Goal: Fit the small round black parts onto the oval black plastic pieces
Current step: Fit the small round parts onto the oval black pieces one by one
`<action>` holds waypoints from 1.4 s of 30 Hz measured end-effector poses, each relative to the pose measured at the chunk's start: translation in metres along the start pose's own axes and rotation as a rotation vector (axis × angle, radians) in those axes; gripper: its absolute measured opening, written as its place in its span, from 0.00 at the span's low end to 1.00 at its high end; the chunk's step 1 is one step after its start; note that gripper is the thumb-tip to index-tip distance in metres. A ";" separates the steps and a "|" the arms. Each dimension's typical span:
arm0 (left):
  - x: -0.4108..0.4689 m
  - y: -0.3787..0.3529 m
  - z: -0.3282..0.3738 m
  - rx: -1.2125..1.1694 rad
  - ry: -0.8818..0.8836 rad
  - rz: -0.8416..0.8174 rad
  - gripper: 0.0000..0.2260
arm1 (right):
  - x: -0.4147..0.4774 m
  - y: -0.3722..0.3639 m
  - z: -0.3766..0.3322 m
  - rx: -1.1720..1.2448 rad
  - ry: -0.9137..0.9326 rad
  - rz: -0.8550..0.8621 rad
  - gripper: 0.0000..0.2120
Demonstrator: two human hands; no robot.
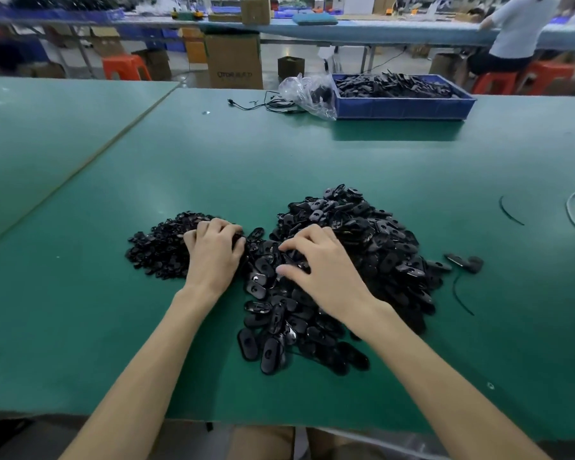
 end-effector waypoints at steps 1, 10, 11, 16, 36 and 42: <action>-0.001 0.000 0.001 0.005 -0.004 0.013 0.12 | 0.005 -0.010 -0.004 -0.040 0.014 -0.045 0.18; -0.004 0.008 -0.006 -0.121 0.007 0.137 0.04 | 0.020 -0.032 0.008 -0.048 -0.039 -0.167 0.07; -0.004 0.010 -0.006 -0.121 0.011 0.155 0.04 | 0.021 -0.030 0.011 -0.003 -0.056 -0.164 0.07; -0.006 0.016 -0.008 -0.142 0.004 0.227 0.02 | 0.024 -0.027 0.016 0.124 -0.090 -0.131 0.05; -0.007 -0.022 0.015 -1.373 0.146 0.069 0.08 | 0.017 -0.032 0.039 0.298 -0.101 -0.149 0.12; -0.007 -0.020 0.021 -1.507 0.145 0.053 0.05 | 0.017 -0.020 0.044 0.446 -0.153 -0.022 0.07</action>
Point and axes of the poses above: each hand's wrist, its own x-axis towards the middle knuckle, its own y-axis out of the back of the hand, z = x × y, the point moved 10 cm from there along x, towards the middle knuckle, and after that the axes turned 9 degrees about -y, right-handed, at the moved point
